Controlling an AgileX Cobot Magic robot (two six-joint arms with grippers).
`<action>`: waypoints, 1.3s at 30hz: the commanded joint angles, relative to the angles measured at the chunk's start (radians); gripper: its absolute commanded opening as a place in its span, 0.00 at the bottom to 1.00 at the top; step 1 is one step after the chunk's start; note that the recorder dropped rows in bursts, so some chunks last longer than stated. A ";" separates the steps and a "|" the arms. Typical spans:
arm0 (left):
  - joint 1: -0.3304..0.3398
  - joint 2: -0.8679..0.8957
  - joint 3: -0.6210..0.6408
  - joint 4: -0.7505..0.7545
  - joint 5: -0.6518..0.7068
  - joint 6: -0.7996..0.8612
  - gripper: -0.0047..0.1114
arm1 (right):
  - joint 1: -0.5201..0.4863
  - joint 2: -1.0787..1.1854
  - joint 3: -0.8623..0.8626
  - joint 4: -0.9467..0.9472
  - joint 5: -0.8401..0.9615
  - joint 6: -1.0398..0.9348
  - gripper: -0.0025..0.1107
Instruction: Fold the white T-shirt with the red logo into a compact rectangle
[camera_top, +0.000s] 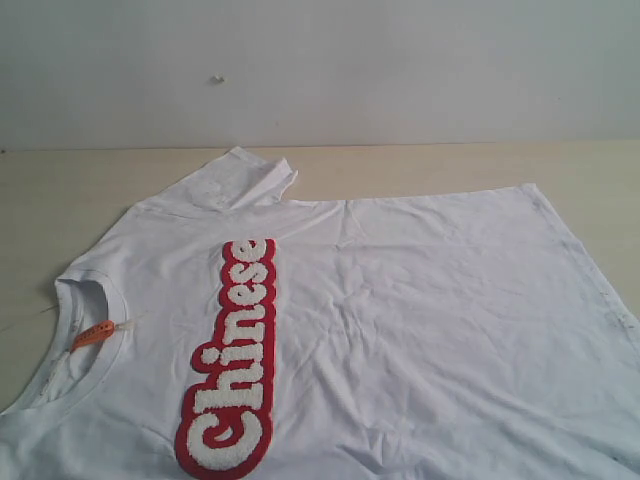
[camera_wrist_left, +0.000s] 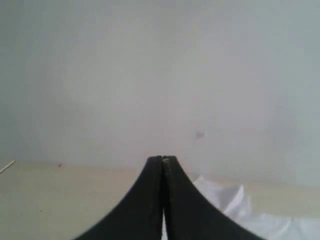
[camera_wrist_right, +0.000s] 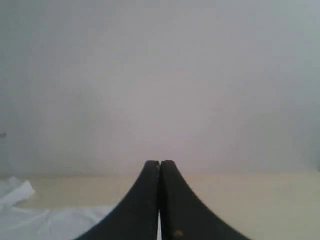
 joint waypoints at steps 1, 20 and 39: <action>0.001 -0.005 0.000 -0.040 -0.191 -0.181 0.04 | 0.002 -0.004 0.005 0.008 -0.226 0.109 0.02; 0.000 0.400 -0.495 0.863 -0.186 -1.012 0.04 | 0.002 0.300 -0.481 -0.731 -0.208 0.950 0.02; -0.002 1.265 -1.082 0.486 0.641 0.044 0.04 | 0.002 1.030 -1.077 -0.601 0.637 0.211 0.02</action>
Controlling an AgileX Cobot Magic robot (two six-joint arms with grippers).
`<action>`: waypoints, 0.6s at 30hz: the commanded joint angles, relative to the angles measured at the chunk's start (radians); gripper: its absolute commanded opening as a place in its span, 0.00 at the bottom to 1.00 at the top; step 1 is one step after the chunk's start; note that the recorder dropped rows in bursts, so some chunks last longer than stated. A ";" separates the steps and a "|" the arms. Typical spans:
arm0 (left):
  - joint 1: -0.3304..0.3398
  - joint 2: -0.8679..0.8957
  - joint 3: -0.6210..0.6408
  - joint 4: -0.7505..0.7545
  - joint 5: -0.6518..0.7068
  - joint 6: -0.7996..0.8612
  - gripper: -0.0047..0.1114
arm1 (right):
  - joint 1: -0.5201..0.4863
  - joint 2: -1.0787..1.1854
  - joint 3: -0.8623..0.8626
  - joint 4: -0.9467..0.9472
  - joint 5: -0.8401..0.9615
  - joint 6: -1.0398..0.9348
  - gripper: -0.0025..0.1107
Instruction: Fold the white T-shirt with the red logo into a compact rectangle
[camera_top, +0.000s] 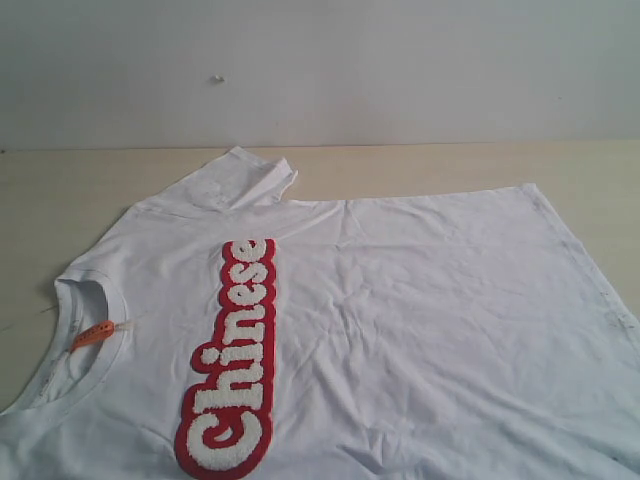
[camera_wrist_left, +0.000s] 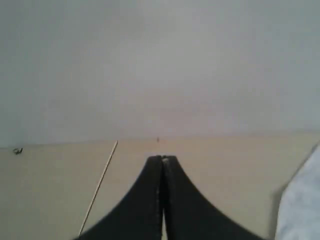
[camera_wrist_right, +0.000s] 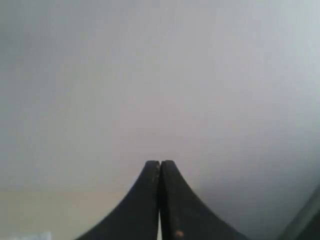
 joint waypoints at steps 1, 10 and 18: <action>-0.002 0.178 -0.097 -0.501 0.176 0.671 0.04 | 0.002 0.204 -0.140 0.346 0.255 -0.432 0.02; -0.002 0.407 -0.196 -1.178 0.625 1.676 0.04 | 0.002 0.380 -0.185 0.933 0.544 -1.353 0.02; -0.002 0.422 -0.023 -1.127 0.552 2.021 0.24 | 0.002 0.396 -0.009 0.974 0.549 -1.738 0.22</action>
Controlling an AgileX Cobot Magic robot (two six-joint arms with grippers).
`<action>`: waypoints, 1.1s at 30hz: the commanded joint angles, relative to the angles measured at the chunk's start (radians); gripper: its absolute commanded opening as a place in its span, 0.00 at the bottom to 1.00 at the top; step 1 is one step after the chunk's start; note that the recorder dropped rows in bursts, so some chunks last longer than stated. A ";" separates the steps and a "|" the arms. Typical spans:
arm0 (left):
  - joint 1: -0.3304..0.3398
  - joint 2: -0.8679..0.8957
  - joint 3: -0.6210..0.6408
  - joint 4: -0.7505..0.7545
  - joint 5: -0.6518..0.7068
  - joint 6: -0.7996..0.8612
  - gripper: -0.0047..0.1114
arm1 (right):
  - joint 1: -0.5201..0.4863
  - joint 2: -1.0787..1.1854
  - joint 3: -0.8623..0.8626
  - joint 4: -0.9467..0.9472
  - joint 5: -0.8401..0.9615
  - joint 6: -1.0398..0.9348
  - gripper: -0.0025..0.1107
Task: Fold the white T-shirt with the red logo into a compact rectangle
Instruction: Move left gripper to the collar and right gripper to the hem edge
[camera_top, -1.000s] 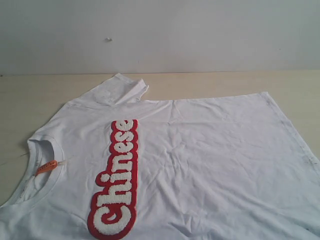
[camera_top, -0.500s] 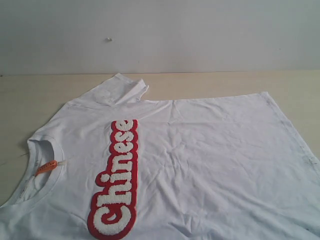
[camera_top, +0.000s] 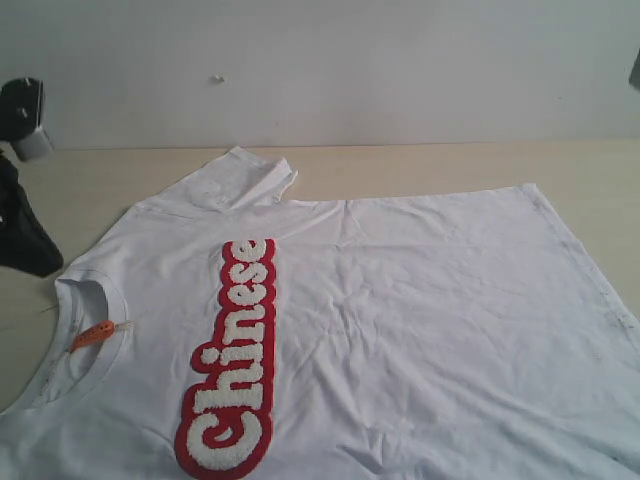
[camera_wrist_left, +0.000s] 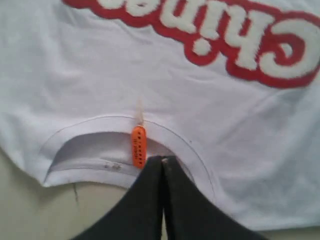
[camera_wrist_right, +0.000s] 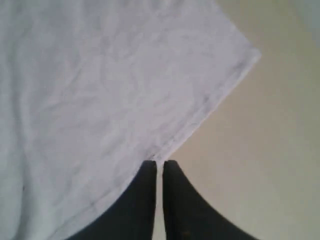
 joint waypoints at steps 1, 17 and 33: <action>0.000 0.002 0.082 0.046 -0.097 0.125 0.31 | 0.002 0.002 0.092 0.010 -0.030 -0.215 0.27; 0.000 0.000 0.226 0.105 -0.453 0.253 0.95 | 0.002 -0.071 0.212 0.220 -0.440 -0.210 0.65; 0.000 0.019 0.149 0.072 -0.293 0.281 0.95 | 0.002 0.420 -0.253 0.102 0.247 -0.338 0.68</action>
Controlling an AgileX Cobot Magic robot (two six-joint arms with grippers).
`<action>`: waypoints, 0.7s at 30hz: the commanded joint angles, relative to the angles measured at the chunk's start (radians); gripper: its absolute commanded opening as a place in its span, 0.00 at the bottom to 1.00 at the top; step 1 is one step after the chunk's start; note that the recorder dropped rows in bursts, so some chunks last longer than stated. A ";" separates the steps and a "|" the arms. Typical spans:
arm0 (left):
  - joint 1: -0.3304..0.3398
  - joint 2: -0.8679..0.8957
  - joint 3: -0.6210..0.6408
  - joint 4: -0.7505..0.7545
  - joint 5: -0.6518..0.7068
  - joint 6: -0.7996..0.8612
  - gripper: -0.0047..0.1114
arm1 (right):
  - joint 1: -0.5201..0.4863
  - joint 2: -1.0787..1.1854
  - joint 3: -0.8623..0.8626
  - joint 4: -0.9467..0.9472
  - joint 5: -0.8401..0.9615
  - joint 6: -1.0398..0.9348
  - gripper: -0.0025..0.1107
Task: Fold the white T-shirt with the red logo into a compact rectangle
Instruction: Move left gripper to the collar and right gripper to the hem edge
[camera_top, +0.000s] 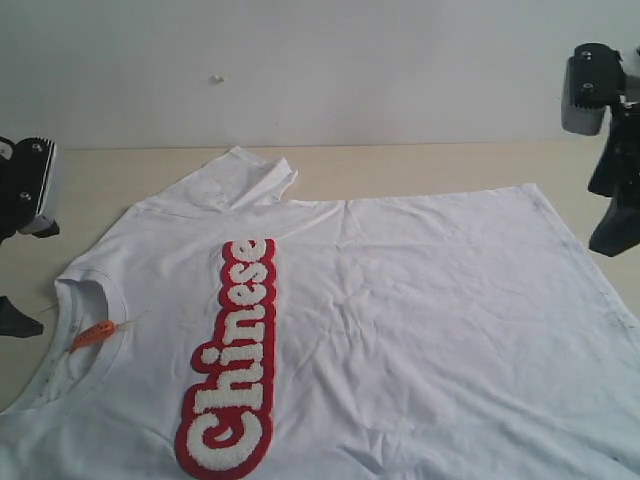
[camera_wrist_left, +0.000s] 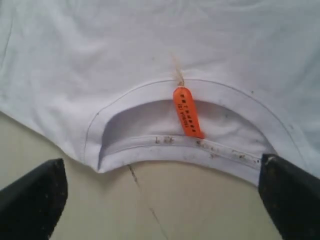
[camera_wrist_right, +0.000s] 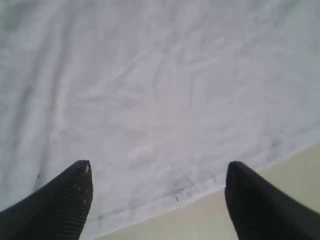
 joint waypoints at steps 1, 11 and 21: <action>0.000 0.033 -0.010 -0.017 0.015 0.004 0.95 | 0.000 0.073 -0.028 -0.021 0.044 -0.042 0.74; 0.000 0.102 -0.010 -0.017 0.052 0.004 0.95 | 0.000 0.085 0.016 -0.012 0.044 -0.136 0.95; 0.000 0.102 -0.010 -0.027 0.104 0.056 0.95 | 0.000 0.159 0.106 -0.266 -0.103 -0.133 0.95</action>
